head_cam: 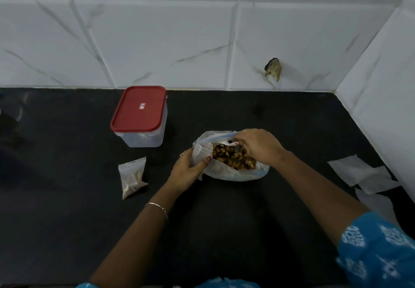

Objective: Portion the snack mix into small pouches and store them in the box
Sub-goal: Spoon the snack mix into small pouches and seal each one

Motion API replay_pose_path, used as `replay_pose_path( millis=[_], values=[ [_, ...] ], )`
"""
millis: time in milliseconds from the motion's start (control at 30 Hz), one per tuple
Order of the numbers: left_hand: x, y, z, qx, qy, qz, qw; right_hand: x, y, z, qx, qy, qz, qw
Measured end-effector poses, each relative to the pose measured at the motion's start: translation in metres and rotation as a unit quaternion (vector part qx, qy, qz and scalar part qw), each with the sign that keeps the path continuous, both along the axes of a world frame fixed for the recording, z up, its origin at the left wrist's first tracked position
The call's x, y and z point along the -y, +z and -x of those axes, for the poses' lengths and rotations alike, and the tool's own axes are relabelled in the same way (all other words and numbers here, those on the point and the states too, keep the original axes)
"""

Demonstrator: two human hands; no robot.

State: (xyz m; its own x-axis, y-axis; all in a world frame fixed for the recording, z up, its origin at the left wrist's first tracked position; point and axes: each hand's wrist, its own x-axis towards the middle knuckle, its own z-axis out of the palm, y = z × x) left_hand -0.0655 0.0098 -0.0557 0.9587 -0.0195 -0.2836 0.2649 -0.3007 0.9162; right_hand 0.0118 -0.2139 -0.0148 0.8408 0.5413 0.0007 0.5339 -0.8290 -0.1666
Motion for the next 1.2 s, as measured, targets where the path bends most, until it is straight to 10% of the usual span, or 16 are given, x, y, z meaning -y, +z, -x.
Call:
replay_pose_path(
  millis=[700, 1033, 1200],
  values=[
    [0.015, -0.011, 0.015, -0.004, 0.045, 0.089, 0.995, 0.004, -0.025, 0.042, -0.199, -0.131, -0.177, 0.955],
    [0.019, 0.000, 0.023, -0.022, -0.012, 0.154, 0.988, -0.011, -0.023, 0.058, -0.442, -0.372, -0.392, 0.716],
    [0.015, -0.002, 0.023, 0.005, -0.008, 0.127, 0.992, -0.011, -0.020, 0.063, -0.458, -0.384, -0.428, 0.678]
  ],
)
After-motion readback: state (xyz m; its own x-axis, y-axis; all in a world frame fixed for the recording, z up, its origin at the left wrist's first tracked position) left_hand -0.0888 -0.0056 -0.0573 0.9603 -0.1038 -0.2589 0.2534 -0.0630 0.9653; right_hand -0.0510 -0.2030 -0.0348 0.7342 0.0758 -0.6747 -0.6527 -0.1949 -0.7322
